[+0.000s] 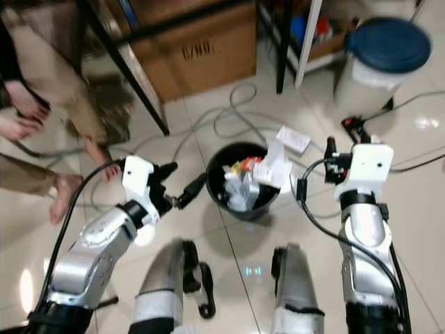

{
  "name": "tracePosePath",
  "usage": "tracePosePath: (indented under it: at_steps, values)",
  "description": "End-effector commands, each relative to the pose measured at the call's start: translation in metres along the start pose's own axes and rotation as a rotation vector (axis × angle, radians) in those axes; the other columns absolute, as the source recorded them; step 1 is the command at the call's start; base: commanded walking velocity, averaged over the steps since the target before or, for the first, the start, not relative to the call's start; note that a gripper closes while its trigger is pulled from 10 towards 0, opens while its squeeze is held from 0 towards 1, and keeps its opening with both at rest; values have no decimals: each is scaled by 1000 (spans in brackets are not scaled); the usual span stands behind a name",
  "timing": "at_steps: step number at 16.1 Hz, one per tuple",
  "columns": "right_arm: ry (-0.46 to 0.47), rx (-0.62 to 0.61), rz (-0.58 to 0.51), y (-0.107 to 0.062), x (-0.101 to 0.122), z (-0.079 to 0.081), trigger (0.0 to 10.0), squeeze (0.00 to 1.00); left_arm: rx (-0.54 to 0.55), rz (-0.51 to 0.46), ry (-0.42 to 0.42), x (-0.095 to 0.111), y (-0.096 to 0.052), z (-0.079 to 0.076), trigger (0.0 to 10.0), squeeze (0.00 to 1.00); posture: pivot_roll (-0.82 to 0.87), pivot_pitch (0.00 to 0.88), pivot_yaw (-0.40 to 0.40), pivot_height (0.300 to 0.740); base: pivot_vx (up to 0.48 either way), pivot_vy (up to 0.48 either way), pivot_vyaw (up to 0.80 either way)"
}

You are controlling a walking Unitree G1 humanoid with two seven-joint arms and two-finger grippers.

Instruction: Picking trash to rubbish bin

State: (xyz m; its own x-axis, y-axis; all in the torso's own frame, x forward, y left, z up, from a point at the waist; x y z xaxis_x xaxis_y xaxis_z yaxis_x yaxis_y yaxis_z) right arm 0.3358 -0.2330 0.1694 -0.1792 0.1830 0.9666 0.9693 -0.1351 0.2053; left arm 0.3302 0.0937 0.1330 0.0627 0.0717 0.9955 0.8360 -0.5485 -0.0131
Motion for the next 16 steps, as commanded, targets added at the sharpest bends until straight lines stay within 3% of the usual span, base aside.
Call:
tracePosePath:
  at_steps: [1,5,10,16]
  values:
    - [20,16,16,-5,-1,5,10000,0,63,8,12,-6,-4,13,10000,0,-50,227,104,706,0,0,0]
    - [21,41,16,-8,2,13,10000,0,118,-18,21,-6,3,21,10000,0,-69,190,92,740,0,0,0]
    - [31,47,23,-9,4,18,10000,0,142,-54,27,-2,13,24,10000,0,-88,148,84,740,0,0,0]
    - [56,120,10,-15,16,40,10000,0,184,-86,32,0,15,27,10000,0,-102,128,72,740,0,0,0]
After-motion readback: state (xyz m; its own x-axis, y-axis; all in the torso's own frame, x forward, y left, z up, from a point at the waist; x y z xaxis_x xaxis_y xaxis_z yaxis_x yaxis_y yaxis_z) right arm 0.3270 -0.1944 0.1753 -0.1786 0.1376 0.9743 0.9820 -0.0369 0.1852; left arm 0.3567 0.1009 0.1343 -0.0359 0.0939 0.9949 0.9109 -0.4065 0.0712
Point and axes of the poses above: a point about 5 cm out from each wrist's last joint towards the gripper, its own y axis pointing out of the wrist towards the gripper, its own x axis along the axis of the wrist's last joint, z = x × y, the point moved 5 cm from there along y, pointing out of the wrist towards the gripper, and after that the axes turned 2 degrees about -y, right-handed, at the moved point
